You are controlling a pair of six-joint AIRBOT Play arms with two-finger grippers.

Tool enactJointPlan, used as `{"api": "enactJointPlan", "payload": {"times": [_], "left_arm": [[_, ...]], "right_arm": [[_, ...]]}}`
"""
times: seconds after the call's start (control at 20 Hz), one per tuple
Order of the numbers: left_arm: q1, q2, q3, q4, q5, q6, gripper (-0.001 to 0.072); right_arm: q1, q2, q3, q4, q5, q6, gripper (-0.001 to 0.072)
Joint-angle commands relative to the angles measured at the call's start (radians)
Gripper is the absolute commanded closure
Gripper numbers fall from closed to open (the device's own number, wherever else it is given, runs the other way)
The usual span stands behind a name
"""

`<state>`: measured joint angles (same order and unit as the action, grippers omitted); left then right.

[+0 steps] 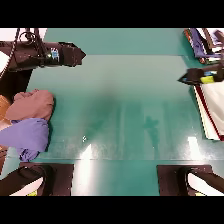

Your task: Fold the shirts.

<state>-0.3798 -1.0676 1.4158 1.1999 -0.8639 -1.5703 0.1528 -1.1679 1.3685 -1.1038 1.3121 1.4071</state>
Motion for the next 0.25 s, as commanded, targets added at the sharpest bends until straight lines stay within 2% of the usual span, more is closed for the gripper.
{"api": "enactJointPlan", "payload": {"times": [0.0,0.2], "left_arm": [[0.0,0.0,0.0,0.0,0.003,0.0,0.0683],[0.0,0.0,0.0,0.0,0.004,0.0,0.0684]], "right_arm": [[0.137,-0.074,0.08,0.001,0.001,-0.02,0.0698],[0.152,-0.082,0.093,0.002,0.001,-0.02,0.0698]]}}
